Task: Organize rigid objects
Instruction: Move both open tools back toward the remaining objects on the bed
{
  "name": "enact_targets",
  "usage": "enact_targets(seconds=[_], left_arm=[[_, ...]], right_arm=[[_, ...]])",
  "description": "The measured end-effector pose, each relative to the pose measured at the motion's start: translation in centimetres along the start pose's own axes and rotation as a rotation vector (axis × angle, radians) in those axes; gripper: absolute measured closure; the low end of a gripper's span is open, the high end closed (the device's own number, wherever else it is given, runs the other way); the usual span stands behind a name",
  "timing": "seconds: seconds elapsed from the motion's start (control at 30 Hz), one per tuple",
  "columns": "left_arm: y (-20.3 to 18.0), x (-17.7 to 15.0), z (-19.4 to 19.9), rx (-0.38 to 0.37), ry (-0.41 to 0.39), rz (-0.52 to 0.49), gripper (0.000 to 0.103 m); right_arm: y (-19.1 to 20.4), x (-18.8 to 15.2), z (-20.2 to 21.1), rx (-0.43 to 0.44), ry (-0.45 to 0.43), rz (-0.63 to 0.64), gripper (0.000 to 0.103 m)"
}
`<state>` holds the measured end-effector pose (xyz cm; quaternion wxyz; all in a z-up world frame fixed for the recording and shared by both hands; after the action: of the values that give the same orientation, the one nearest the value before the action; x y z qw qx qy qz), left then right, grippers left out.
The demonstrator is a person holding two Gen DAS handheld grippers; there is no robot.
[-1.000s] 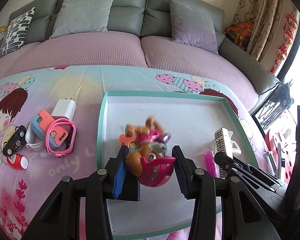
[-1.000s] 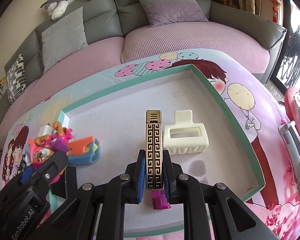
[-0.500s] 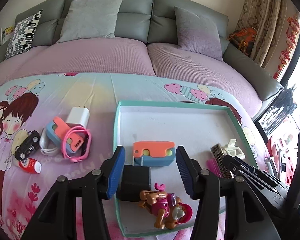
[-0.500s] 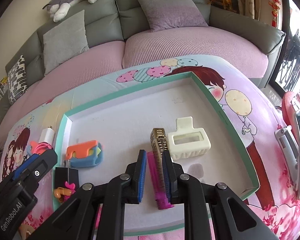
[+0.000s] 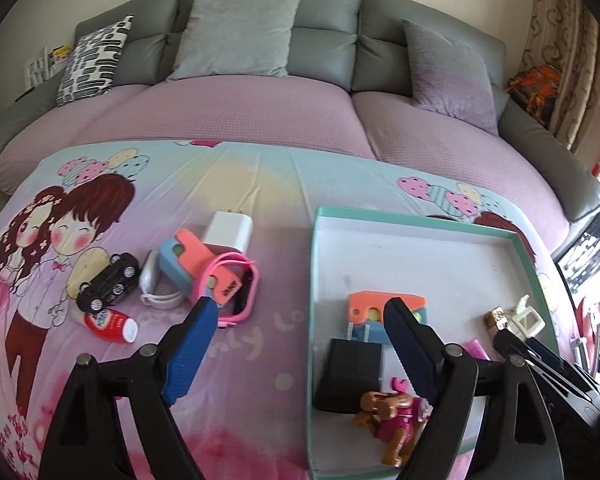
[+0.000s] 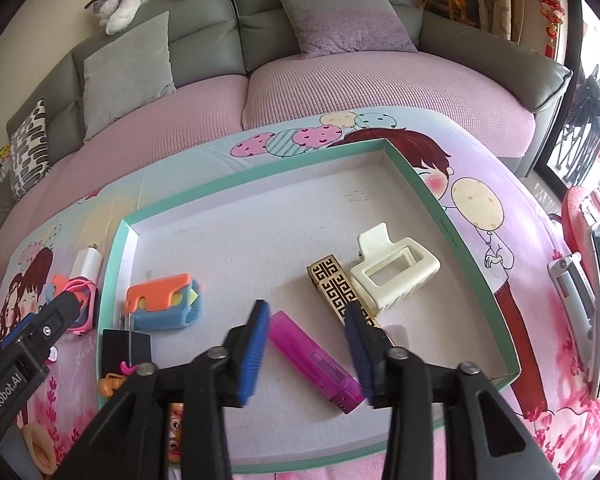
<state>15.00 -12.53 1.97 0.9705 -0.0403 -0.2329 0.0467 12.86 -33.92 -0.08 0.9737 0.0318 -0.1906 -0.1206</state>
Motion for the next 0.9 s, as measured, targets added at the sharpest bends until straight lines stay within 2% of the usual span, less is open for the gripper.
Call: enact_targets(seconds=[0.07, 0.13, 0.2, 0.23, 0.27, 0.37, 0.47, 0.5, 0.67, 0.9], left_arm=[[1.1, 0.0, -0.2, 0.024, -0.007, 0.034, 0.017], [2.1, 0.0, -0.4, 0.047, -0.010, 0.067, 0.016], [3.2, 0.0, -0.6, 0.073, -0.016, 0.096, 0.013], [3.7, 0.0, -0.6, 0.088, -0.020, 0.109, 0.005], [4.2, 0.0, -0.6, 0.103, -0.025, 0.120, 0.003], [5.4, 0.0, -0.4, 0.136, -0.036, 0.150, 0.003], [6.0, 0.0, -0.4, 0.147, -0.036, 0.168, 0.003], [6.2, -0.1, -0.4, 0.152, -0.034, 0.171, 0.003], [6.6, -0.1, -0.4, 0.174, -0.036, 0.179, 0.003], [6.7, -0.2, -0.5, 0.185, -0.028, 0.182, 0.003]], right_arm=[[0.1, 0.0, 0.0, -0.003, -0.003, 0.002, 0.041], [0.3, 0.0, -0.1, -0.004, 0.001, 0.012, 0.041], [0.5, -0.1, -0.3, -0.009, 0.005, 0.018, 0.033], [0.5, -0.1, -0.4, -0.012, 0.007, 0.022, 0.031], [0.6, -0.1, -0.4, -0.013, 0.006, 0.025, 0.028], [0.8, -0.2, -0.4, -0.009, 0.004, 0.031, 0.027], [1.1, -0.1, -0.4, 0.001, 0.002, 0.037, 0.010], [1.1, -0.1, -0.4, 0.002, 0.001, 0.039, 0.007], [1.2, -0.1, -0.3, 0.001, -0.006, 0.037, 0.000], [1.5, -0.1, -0.2, 0.009, -0.015, 0.043, 0.000]])
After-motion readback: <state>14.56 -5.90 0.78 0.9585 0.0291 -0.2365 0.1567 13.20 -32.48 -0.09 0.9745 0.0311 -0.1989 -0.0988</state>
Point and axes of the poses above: each gripper's, at about its wrist camera, not at the fingertips, and z roughly against the way its jaws point, y to its left, x to its top, the point moved 8 cm from there along -z, roughly the way its jaws point, and after that the axes turned 14 degrees about y, right-handed, at the moved point
